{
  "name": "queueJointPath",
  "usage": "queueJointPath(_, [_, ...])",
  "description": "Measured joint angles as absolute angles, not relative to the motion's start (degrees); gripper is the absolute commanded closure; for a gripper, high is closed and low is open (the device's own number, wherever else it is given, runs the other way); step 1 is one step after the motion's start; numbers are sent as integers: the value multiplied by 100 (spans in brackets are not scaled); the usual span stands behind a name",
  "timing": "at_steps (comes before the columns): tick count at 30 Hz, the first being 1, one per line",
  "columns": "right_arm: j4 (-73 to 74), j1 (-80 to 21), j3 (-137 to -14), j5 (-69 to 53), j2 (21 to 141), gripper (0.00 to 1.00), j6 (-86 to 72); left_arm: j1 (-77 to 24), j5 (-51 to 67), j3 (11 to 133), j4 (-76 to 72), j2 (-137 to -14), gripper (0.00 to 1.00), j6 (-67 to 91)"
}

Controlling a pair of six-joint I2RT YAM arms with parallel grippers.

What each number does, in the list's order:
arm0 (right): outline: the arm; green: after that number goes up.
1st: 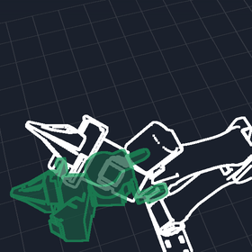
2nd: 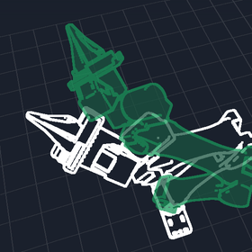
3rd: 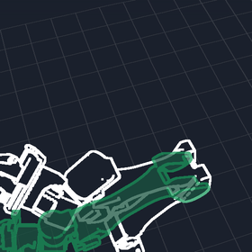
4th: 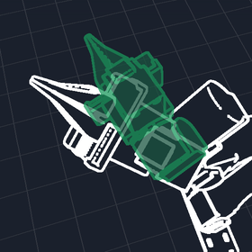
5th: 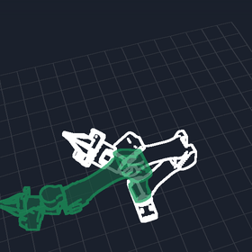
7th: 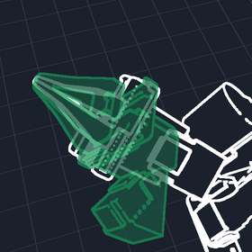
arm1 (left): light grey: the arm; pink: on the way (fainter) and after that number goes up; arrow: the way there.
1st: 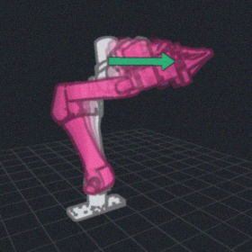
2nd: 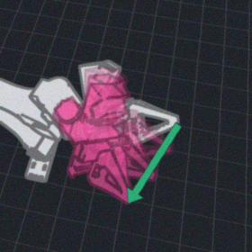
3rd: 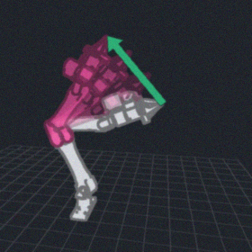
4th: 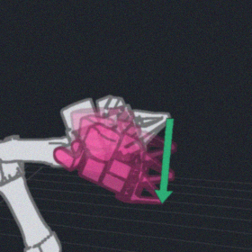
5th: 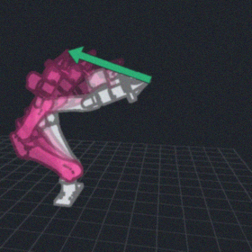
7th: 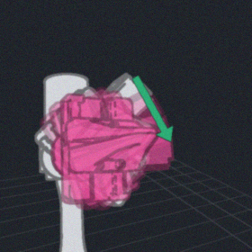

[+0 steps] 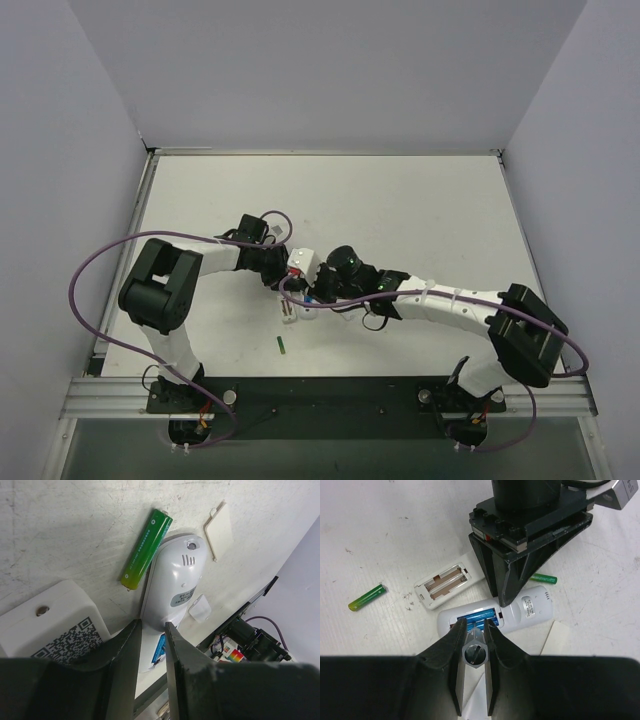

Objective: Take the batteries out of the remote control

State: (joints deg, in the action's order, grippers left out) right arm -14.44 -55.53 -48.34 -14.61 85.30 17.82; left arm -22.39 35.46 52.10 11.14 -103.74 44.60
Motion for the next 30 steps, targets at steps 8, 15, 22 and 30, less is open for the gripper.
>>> queueJointPath(8, [-2532,-5247,-3920,-1767,8088,100,1308,-2224,3586,5210,1090,-10398,67,4477])
queueJointPath(15, [-3288,-5153,-3306,-1806,7832,100,1028,-2215,3605,5210,1083,-10407,67,4482])
queueJointPath(22, [-3686,-5061,-2932,-1831,7679,100,814,-2213,3603,5210,1083,-10418,67,4482])
queueJointPath(30, [-4001,-5022,-2768,-1835,7675,100,637,-2213,3601,5210,1081,-10418,67,4482])
